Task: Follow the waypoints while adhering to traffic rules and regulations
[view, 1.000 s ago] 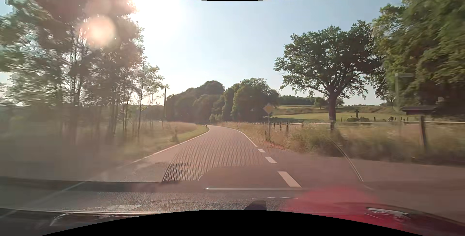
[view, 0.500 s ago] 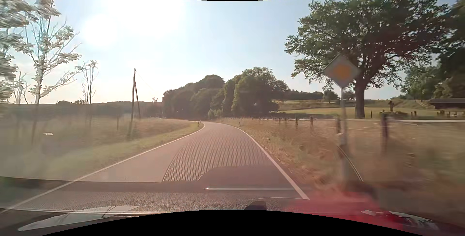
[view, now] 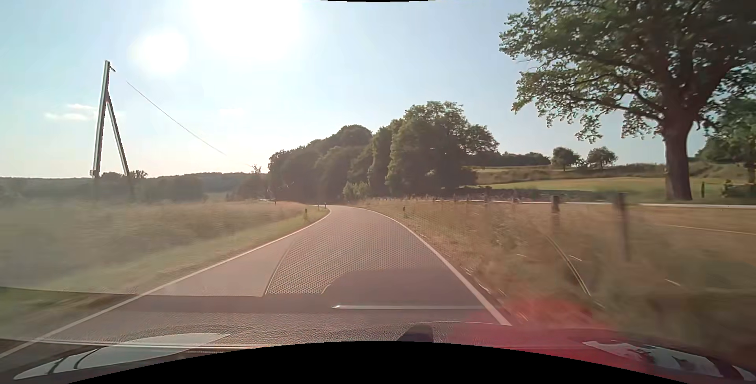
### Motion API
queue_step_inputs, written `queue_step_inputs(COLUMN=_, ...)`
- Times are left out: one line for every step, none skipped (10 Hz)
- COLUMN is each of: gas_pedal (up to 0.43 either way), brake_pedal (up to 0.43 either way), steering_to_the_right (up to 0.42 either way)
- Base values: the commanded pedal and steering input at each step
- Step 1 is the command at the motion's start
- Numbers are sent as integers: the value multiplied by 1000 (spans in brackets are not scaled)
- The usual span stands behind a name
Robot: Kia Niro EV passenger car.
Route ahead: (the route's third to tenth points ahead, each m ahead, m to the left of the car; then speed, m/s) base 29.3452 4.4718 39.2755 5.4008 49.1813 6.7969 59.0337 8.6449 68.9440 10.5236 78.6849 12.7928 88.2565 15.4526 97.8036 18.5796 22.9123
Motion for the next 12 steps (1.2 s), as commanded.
queue_step_inputs(gas_pedal=240, brake_pedal=0, steering_to_the_right=-16)
queue_step_inputs(gas_pedal=248, brake_pedal=0, steering_to_the_right=-16)
queue_step_inputs(gas_pedal=248, brake_pedal=0, steering_to_the_right=-16)
queue_step_inputs(gas_pedal=248, brake_pedal=0, steering_to_the_right=-16)
queue_step_inputs(gas_pedal=248, brake_pedal=0, steering_to_the_right=-16)
queue_step_inputs(gas_pedal=248, brake_pedal=0, steering_to_the_right=-16)
queue_step_inputs(gas_pedal=248, brake_pedal=0, steering_to_the_right=-16)
queue_step_inputs(gas_pedal=248, brake_pedal=0, steering_to_the_right=-16)
queue_step_inputs(gas_pedal=248, brake_pedal=0, steering_to_the_right=-19)
queue_step_inputs(gas_pedal=248, brake_pedal=0, steering_to_the_right=-24)
queue_step_inputs(gas_pedal=248, brake_pedal=0, steering_to_the_right=-28)
queue_step_inputs(gas_pedal=248, brake_pedal=0, steering_to_the_right=-28)
